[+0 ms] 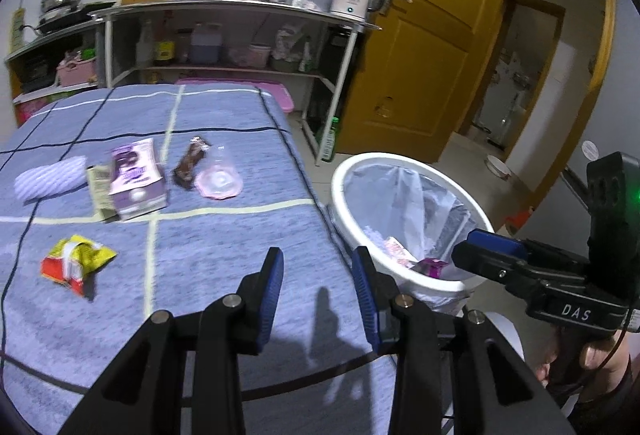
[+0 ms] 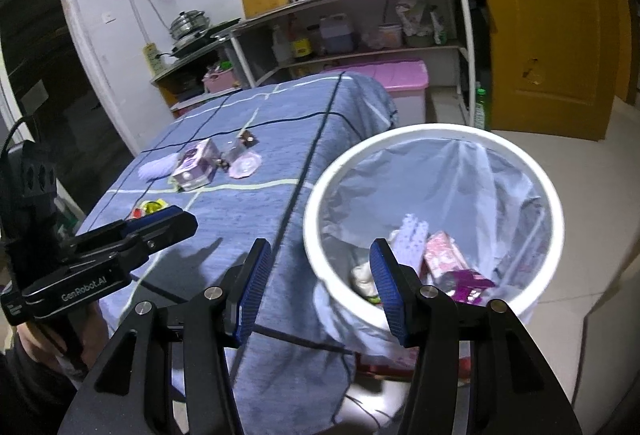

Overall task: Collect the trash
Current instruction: 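Move both tools back over the trash on the table, then grasp the red-yellow snack packet with the left gripper while the right gripper grasps the clear plastic cup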

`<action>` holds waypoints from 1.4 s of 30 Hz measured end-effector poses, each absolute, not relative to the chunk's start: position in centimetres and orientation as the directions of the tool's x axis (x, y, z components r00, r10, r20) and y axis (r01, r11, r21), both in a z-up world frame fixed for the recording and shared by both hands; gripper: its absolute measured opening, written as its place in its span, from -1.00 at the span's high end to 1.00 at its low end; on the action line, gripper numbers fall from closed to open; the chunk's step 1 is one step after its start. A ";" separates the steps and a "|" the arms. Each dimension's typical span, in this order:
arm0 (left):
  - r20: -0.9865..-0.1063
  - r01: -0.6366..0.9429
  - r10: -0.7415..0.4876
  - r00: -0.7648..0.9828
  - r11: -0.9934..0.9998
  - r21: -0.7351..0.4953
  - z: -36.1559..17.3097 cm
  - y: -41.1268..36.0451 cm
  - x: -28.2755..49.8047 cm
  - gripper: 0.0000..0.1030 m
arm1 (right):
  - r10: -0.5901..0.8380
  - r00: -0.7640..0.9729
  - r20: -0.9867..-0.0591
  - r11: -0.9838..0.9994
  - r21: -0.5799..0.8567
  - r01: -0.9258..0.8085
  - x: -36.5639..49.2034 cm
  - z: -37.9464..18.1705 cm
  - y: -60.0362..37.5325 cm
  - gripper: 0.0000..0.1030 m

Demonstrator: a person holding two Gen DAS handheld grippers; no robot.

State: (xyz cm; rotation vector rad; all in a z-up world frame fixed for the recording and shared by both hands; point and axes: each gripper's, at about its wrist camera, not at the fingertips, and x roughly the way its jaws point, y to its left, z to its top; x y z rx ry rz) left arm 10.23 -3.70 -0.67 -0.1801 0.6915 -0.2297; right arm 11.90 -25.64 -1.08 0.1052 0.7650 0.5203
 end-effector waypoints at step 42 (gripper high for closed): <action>-0.662 -0.219 0.053 0.748 0.960 -0.172 -4.1 10.0 10.7 -0.35 | 0.574 0.493 -0.654 0.776 0.242 -0.582 16.3 -1.2 -14.2 -0.22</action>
